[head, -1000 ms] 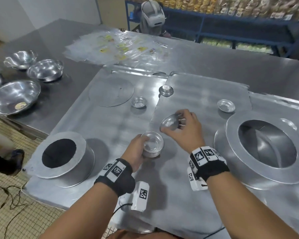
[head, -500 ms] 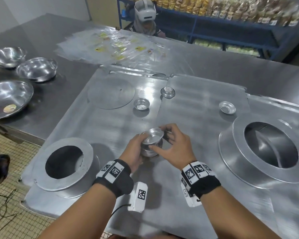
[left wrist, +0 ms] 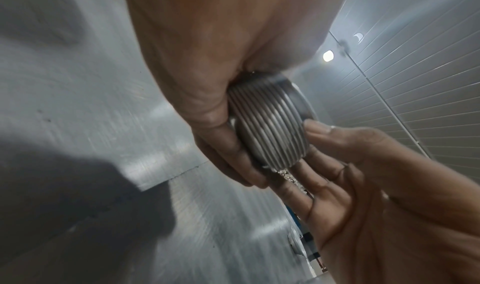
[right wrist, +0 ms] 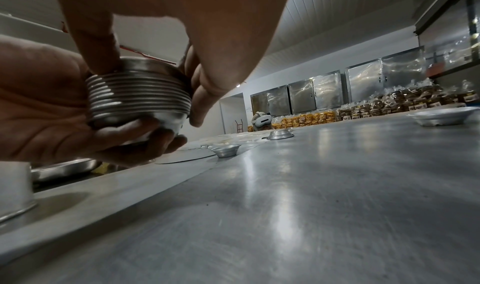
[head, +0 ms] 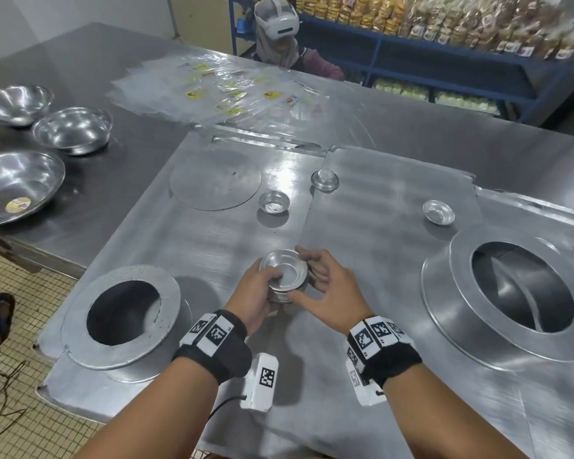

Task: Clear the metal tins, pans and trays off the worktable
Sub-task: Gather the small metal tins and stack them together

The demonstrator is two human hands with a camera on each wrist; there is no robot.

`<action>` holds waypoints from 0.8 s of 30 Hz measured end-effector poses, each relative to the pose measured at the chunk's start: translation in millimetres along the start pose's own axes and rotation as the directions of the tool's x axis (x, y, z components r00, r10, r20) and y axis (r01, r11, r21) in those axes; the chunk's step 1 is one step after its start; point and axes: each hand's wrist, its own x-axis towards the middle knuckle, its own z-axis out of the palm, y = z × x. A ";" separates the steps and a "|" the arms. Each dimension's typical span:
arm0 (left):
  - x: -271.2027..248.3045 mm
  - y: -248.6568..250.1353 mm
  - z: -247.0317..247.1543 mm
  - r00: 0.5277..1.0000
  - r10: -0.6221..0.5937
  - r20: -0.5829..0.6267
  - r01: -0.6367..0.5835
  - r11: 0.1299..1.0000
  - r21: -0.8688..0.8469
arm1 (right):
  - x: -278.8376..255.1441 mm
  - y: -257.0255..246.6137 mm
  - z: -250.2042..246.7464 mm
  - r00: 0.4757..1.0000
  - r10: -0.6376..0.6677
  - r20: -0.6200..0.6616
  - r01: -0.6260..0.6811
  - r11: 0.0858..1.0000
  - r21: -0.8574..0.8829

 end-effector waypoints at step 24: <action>-9.1 -10.6 35.8 0.986 -0.073 0.149 -0.009 0.875 0.485 | -18.9 7.4 -46.6 0.906 0.410 -0.107 -0.423 0.881 -0.213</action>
